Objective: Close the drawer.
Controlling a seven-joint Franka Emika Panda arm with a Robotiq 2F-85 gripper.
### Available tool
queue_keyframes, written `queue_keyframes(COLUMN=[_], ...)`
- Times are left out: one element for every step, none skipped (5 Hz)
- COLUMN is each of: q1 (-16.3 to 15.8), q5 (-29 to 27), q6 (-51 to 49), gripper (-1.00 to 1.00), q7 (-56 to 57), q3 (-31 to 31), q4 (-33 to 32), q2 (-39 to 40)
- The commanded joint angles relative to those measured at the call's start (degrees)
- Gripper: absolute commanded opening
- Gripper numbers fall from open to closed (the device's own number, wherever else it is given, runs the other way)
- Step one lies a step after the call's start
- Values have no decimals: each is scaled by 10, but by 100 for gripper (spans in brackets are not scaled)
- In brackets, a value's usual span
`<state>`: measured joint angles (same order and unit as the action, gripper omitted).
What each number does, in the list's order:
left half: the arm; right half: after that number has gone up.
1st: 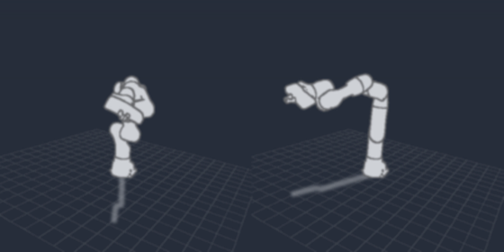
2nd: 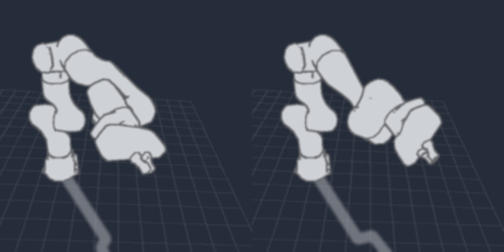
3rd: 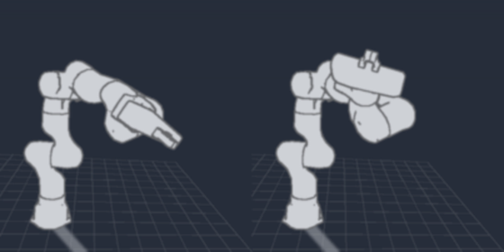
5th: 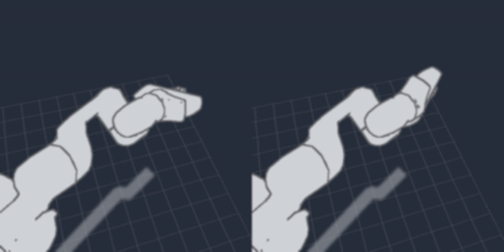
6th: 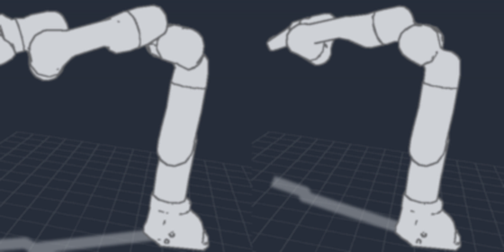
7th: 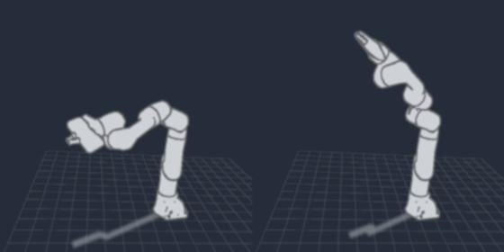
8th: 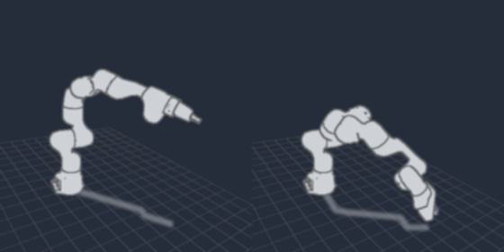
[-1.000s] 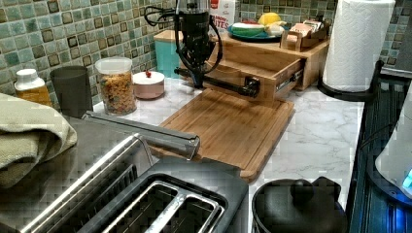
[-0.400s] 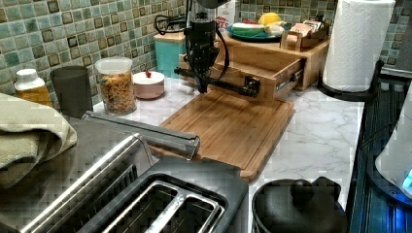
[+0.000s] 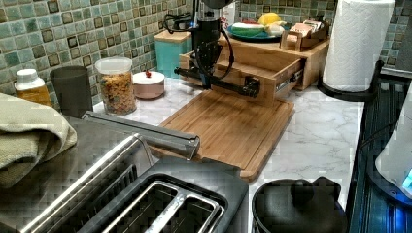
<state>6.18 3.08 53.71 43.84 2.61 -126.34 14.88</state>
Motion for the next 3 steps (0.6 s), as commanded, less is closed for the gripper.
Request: queue_keyframes(q1=[117,144,174], q5=[-41,-18,-4], q6=[-68,-77,-66], gripper=[-100,-100,-100], q7=[121,144,188], q3=[61,89,117], q4=[122,150,169], q2=[30,37,48])
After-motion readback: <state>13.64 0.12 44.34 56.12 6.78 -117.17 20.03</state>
